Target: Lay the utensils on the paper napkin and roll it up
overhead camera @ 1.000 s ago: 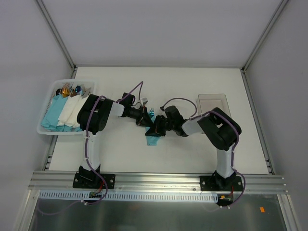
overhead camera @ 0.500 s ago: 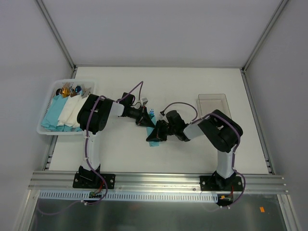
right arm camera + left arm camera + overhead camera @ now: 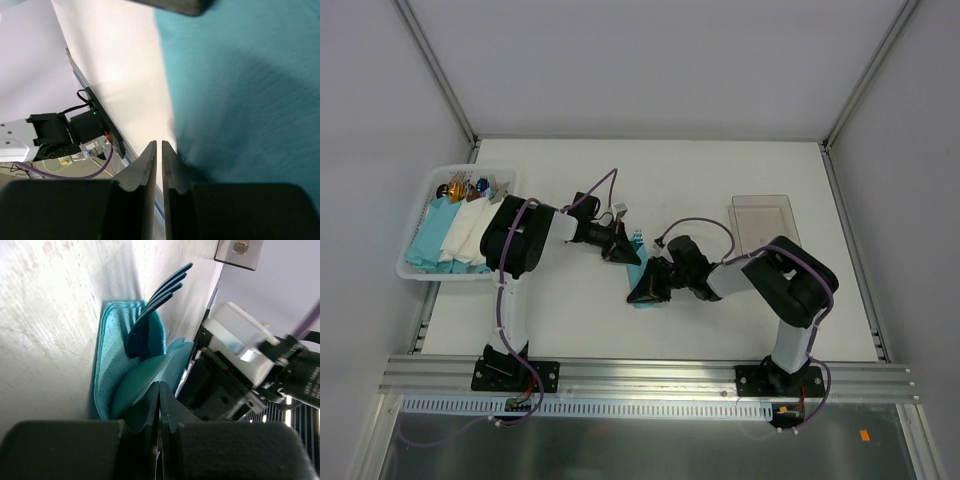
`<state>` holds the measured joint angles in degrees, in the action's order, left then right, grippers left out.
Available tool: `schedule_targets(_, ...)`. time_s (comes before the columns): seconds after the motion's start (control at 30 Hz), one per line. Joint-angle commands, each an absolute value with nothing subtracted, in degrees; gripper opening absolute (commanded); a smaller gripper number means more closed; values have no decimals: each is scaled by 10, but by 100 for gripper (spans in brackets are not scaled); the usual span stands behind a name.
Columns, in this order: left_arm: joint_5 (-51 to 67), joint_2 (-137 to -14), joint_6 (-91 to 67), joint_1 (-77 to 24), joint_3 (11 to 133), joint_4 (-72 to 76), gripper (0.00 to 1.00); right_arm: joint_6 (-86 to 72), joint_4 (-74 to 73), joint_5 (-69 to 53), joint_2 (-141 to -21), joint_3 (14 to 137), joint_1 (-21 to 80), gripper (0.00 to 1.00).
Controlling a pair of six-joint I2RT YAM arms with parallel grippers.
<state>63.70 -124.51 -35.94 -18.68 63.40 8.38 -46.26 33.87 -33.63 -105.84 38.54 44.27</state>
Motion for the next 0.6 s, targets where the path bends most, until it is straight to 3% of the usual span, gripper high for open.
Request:
schedule_targets(0.0,546,-1299,-345,-178,628,56,0,-455,323,-333,-993,398,446,13)
schedule_targets(0.23,547,-1295,-344,-178,628,55,0,-433,264,-294,-923,393,425,15)
schedule_targets(0.57,555,-1283,-340,-179,632,54,0,-386,203,-265,-954,347,403,15)
